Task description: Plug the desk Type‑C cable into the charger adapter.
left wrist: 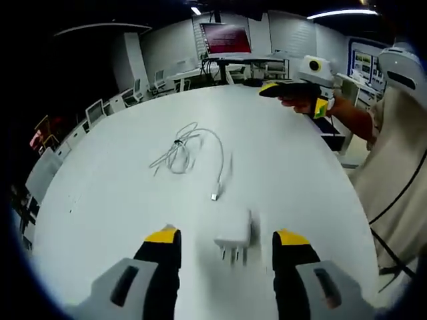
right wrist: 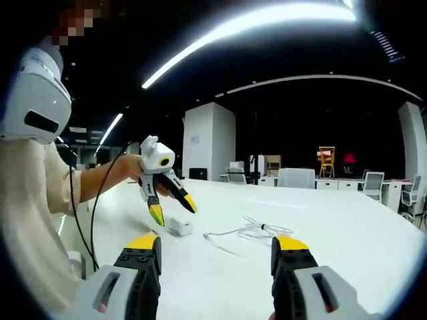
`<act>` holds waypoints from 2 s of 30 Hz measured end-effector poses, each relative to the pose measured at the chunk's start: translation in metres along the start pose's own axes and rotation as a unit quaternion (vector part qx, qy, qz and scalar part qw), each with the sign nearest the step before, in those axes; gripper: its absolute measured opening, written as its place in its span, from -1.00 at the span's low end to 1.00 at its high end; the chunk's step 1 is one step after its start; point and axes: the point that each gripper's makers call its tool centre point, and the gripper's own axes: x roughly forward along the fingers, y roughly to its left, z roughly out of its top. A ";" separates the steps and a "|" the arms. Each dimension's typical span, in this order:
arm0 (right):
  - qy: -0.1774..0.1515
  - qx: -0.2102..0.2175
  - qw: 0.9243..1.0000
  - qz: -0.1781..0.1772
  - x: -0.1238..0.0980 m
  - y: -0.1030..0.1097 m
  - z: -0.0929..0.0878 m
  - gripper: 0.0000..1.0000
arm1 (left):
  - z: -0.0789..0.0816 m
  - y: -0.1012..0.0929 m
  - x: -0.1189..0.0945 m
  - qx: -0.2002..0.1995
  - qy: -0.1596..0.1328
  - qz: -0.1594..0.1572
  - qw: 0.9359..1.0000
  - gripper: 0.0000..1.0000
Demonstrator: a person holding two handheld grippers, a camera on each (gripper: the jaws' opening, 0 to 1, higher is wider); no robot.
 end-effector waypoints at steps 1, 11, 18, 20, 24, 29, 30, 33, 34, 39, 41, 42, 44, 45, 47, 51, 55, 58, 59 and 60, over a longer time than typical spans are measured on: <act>0.003 -0.001 1.000 0.001 0.000 0.000 -0.001 0.35 | -0.001 0.000 0.001 0.000 0.002 0.000 1.000 0.09; 0.015 -0.001 1.000 0.003 -0.004 0.001 -0.008 0.35 | -0.002 -0.001 0.008 -0.003 0.009 -0.010 1.000 0.01; 0.017 0.000 1.000 0.003 -0.004 0.000 -0.010 0.34 | -0.007 0.002 0.017 -0.014 0.009 -0.015 1.000 -0.16; 0.015 0.001 1.000 0.004 -0.004 0.001 -0.009 0.34 | -0.008 0.002 0.018 -0.016 0.010 -0.017 1.000 -0.19; 0.016 0.003 1.000 0.003 -0.005 -0.001 -0.010 0.34 | -0.006 -0.001 0.020 -0.015 0.005 -0.025 1.000 -0.23; 0.017 0.005 1.000 0.000 -0.005 -0.003 -0.011 0.33 | -0.003 -0.003 0.023 -0.013 0.000 -0.032 0.999 -0.27; 0.017 0.005 1.000 0.000 -0.005 -0.004 -0.011 0.33 | -0.003 -0.003 0.023 -0.012 0.001 -0.033 0.999 -0.29; 0.017 0.006 1.000 0.000 -0.004 -0.004 -0.012 0.33 | -0.001 -0.004 0.024 -0.013 -0.001 -0.035 0.999 -0.34; 0.017 0.006 1.000 0.000 -0.004 -0.004 -0.012 0.33 | -0.001 -0.004 0.024 -0.013 -0.001 -0.035 0.999 -0.36; 0.020 0.008 1.000 0.000 -0.004 -0.004 -0.014 0.33 | 0.000 -0.007 0.026 -0.009 -0.008 -0.043 0.999 -0.47; 0.019 0.008 1.000 0.000 -0.003 -0.004 -0.014 0.33 | 0.001 -0.007 0.026 -0.011 -0.011 -0.044 0.999 -0.47; 0.019 0.009 1.000 0.000 -0.003 -0.004 -0.014 0.33 | 0.001 -0.007 0.026 -0.010 -0.013 -0.044 0.999 -0.47; 0.019 0.009 1.000 0.001 -0.002 -0.004 -0.014 0.33 | 0.001 -0.007 0.026 -0.012 -0.016 -0.044 0.999 -0.48; 0.020 0.009 1.000 0.001 -0.002 -0.004 -0.015 0.33 | 0.002 -0.007 0.026 -0.013 -0.016 -0.044 0.999 -0.48; 0.021 0.009 1.000 0.001 -0.001 -0.004 -0.016 0.33 | 0.002 -0.007 0.025 -0.014 -0.016 -0.044 0.999 -0.48; 0.020 0.010 1.000 0.002 0.000 -0.003 -0.015 0.32 | 0.001 -0.008 0.025 -0.003 -0.015 -0.040 0.999 -0.48; 0.020 0.011 1.000 0.002 0.000 -0.003 -0.015 0.32 | 0.000 -0.007 0.023 -0.003 -0.019 -0.034 0.999 -0.49; 0.020 0.011 1.000 0.002 0.000 -0.003 -0.015 0.32 | 0.000 -0.009 0.020 -0.002 -0.024 -0.033 0.999 -0.49; 0.020 0.012 1.000 0.002 0.001 -0.004 -0.015 0.32 | 0.000 -0.010 0.019 -0.002 -0.025 -0.032 0.999 -0.49; 0.019 0.012 1.000 0.002 0.001 -0.004 -0.015 0.32 | 0.000 -0.010 0.017 -0.005 -0.026 -0.030 0.999 -0.49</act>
